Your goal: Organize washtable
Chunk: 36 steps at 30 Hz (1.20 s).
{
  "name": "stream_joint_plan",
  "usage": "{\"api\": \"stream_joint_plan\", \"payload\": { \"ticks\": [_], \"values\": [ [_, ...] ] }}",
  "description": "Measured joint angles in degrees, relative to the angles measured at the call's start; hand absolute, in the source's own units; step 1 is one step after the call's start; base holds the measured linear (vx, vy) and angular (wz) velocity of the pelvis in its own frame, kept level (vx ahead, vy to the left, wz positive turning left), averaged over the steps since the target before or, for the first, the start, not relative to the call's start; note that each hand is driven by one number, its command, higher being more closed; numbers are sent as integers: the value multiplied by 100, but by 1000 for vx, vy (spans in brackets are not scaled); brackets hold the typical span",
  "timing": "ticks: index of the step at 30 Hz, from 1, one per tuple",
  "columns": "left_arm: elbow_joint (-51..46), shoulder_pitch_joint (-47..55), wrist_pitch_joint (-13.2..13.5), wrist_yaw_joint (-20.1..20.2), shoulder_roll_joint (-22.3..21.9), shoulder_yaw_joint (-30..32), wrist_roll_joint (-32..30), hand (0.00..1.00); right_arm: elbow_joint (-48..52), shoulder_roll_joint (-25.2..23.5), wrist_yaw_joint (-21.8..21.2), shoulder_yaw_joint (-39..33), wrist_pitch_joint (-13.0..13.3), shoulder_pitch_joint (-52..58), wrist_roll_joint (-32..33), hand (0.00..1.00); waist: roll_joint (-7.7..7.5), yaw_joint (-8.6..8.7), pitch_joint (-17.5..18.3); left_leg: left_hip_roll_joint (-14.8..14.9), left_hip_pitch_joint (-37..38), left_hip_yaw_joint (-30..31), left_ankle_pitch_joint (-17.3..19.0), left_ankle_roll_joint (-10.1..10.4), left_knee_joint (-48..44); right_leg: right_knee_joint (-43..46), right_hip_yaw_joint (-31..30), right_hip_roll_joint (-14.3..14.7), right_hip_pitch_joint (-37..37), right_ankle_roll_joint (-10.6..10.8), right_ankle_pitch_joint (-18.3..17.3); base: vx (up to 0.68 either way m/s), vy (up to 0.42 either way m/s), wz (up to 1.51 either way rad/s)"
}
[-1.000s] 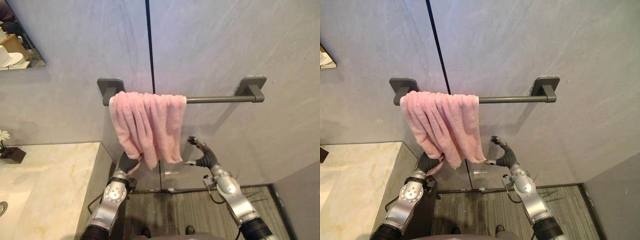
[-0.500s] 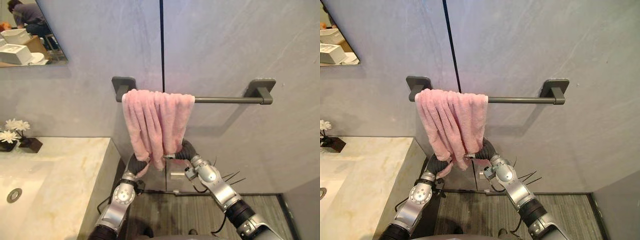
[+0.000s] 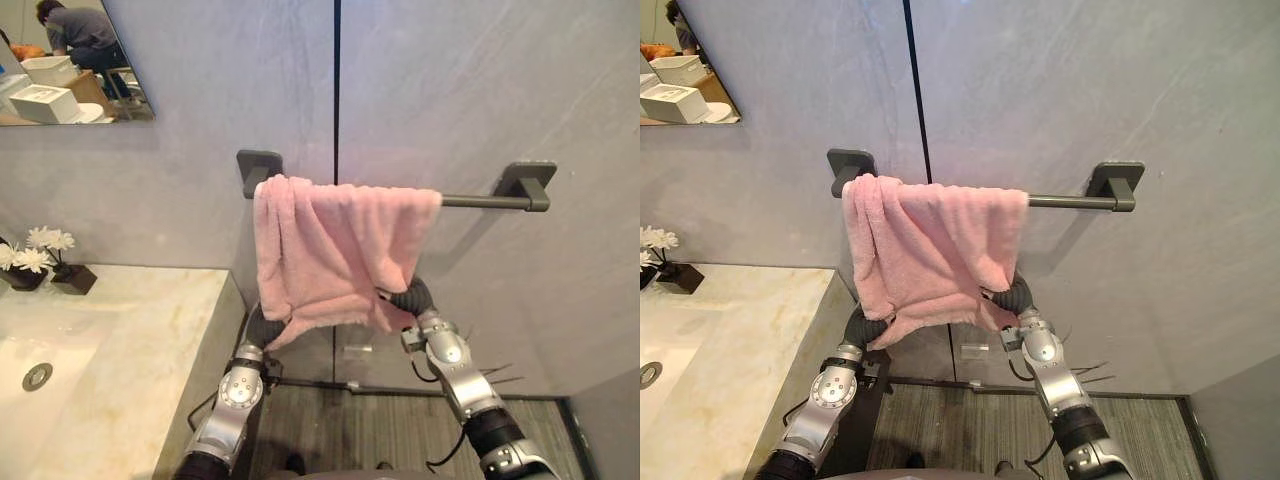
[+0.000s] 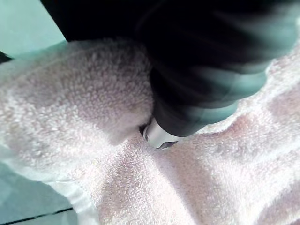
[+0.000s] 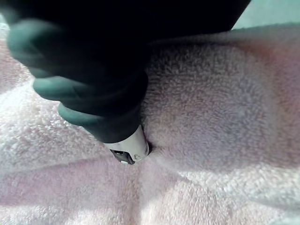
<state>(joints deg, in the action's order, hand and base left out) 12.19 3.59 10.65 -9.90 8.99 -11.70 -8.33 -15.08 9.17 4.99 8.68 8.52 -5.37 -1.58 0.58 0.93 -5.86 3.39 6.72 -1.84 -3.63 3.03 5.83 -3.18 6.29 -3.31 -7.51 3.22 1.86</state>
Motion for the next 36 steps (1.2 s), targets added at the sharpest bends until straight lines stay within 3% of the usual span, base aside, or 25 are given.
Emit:
{"api": "stream_joint_plan", "payload": {
  "ticks": [3,14,21,36],
  "values": [
    [-169,-1,109,127,-158,-4,0,100,352,-63,-4,-266,15,346,-1,100,-35,10,-3,37,-46,-79,23,28,1,15,-76,0,89,49,-47,-9,-14,-11],
    [-321,-6,104,369,-492,-111,-1,100,511,-555,-13,-963,205,768,117,100,-54,200,-1,11,14,-323,119,3,-35,105,-319,37,180,63,-72,13,-5,-12],
    [-276,34,84,369,-488,-110,111,100,-80,-869,-11,-1125,284,450,253,100,-14,246,-1,7,25,-350,122,4,-33,116,-342,39,180,61,-71,-12,-2,-1],
    [685,32,49,366,-566,209,312,100,-1399,-905,-30,-1115,406,-222,243,100,50,293,-3,-6,99,-368,136,23,8,87,-322,28,89,70,-100,-21,-3,0]
  ]
}}
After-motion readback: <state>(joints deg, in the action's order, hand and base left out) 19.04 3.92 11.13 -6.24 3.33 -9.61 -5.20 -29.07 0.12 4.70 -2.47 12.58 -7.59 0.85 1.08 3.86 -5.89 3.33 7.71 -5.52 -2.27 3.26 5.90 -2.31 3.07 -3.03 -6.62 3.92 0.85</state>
